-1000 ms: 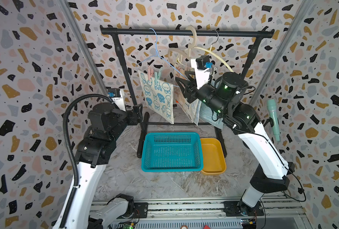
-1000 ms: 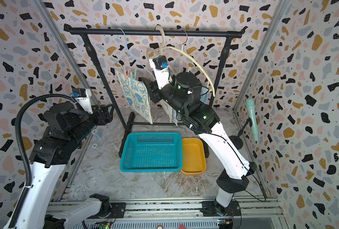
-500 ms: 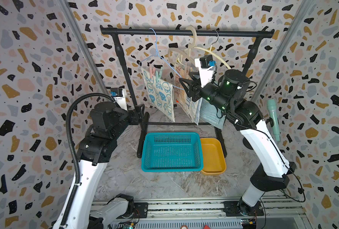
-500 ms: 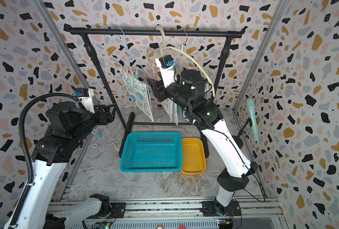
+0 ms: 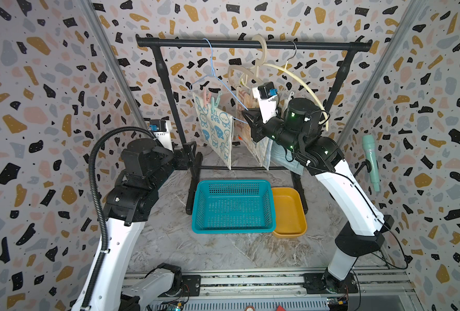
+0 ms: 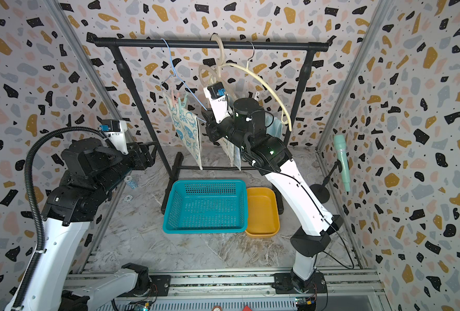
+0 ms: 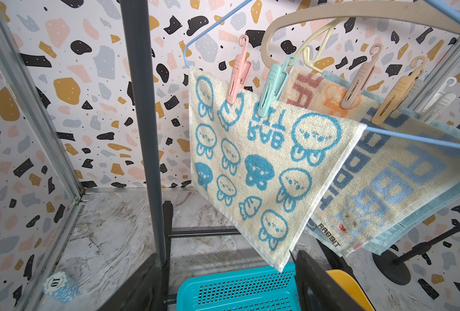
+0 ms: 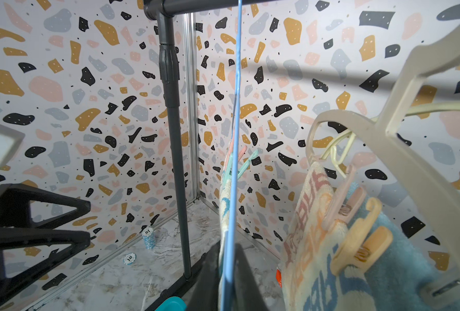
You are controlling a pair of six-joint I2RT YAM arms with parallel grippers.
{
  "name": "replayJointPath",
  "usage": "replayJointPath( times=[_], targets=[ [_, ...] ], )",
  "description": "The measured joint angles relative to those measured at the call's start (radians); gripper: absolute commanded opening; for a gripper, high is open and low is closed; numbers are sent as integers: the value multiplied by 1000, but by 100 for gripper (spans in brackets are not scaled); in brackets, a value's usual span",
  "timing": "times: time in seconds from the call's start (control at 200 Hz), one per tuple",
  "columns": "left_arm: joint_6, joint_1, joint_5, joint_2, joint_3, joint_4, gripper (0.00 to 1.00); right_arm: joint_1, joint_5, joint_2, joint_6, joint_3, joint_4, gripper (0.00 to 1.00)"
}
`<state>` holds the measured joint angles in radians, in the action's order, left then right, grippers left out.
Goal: Remove the clothespins securing towels to the hanger
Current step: Pick up the hanger from the clothesline.
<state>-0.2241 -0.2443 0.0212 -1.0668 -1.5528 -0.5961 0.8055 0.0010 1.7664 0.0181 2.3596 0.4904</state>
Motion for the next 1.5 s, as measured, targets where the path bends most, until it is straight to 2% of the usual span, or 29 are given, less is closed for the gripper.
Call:
replayJointPath(
  times=[0.476,0.911,1.502],
  targets=[
    [-1,0,24,-15,-18,19,76,14,13,-53,-5,-123,-121,0],
    [3,0,50,-88,-133,20,76,32,20,-92,-34,-124,-225,0],
    [3,0,75,-134,-197,14,76,33,-9,-97,-65,-80,-324,0]
  ],
)
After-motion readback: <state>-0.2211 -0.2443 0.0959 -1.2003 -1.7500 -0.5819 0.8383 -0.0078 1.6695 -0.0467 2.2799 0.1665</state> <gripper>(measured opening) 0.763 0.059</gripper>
